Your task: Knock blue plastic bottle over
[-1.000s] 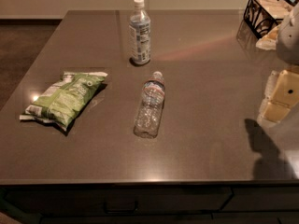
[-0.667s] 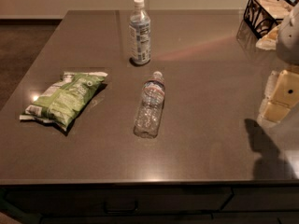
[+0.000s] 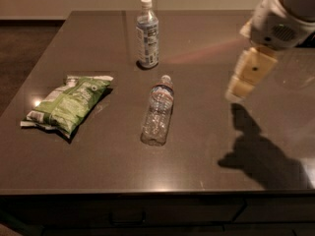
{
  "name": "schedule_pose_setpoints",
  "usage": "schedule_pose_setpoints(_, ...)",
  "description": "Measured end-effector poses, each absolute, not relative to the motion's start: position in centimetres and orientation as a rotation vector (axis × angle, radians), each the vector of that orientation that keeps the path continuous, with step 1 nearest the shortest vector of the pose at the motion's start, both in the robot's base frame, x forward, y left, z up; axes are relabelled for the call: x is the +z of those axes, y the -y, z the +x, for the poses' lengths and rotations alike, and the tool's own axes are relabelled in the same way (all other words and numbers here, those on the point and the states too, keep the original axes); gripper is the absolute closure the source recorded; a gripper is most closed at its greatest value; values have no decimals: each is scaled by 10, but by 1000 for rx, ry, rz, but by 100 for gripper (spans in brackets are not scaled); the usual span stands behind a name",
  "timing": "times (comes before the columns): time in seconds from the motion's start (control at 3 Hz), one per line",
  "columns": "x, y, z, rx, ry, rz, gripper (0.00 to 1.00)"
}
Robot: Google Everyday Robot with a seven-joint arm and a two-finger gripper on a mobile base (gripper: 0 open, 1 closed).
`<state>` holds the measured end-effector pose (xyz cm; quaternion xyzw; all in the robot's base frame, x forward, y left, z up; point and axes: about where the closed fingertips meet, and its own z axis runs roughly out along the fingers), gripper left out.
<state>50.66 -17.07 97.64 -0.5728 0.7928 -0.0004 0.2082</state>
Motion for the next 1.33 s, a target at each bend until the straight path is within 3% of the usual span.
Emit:
schedule_pose_setpoints(0.67,955,98,606,95,-2213,-1197,0)
schedule_pose_setpoints(1.33,932,20,667,274,-2165,-829,0)
